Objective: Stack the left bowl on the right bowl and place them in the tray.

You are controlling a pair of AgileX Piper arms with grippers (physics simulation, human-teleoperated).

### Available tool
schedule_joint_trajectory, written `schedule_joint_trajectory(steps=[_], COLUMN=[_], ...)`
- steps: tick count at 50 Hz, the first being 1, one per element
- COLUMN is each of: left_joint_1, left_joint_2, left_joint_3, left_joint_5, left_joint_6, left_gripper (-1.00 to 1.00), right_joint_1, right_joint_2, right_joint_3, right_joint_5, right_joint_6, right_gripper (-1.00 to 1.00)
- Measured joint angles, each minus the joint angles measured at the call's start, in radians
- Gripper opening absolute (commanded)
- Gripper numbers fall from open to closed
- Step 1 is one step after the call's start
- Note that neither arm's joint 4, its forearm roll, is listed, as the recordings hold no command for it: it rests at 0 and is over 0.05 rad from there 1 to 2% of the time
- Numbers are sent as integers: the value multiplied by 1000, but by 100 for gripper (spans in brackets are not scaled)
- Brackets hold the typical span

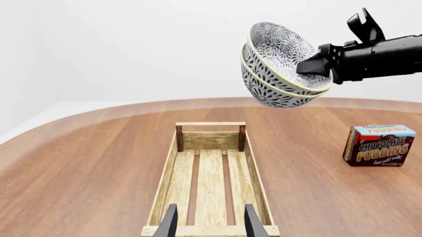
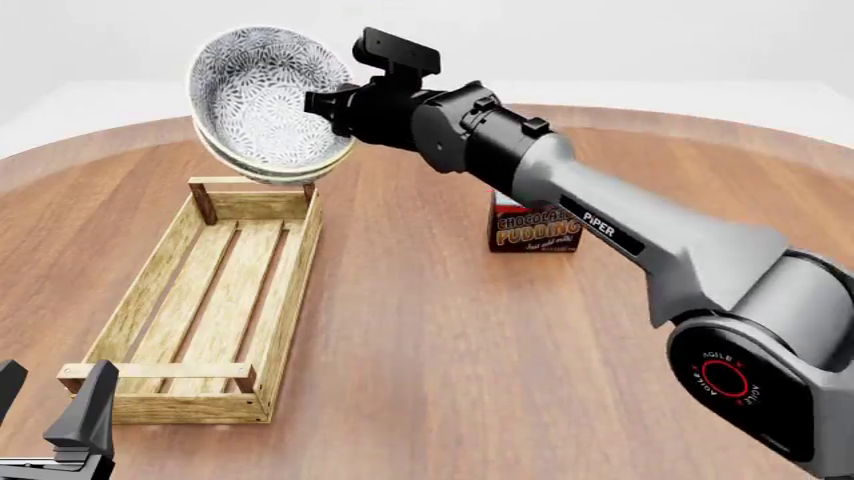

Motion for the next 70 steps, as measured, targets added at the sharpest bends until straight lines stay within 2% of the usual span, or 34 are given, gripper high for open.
schedule_joint_trajectory(steps=[15, 37, 70], left_joint_1=[0, 0, 0], left_joint_2=[0, 0, 0], left_joint_3=[0, 0, 0], left_joint_5=[0, 0, 0], left_joint_6=[0, 0, 0], left_gripper=[100, 100, 100], right_joint_1=[44, 85, 107], right_joint_2=[97, 222, 322], right_joint_3=[-90, -230, -271], right_joint_5=[-24, -18, -79], right_joint_6=[10, -8, -22], right_gripper=[-100, -100, -100])
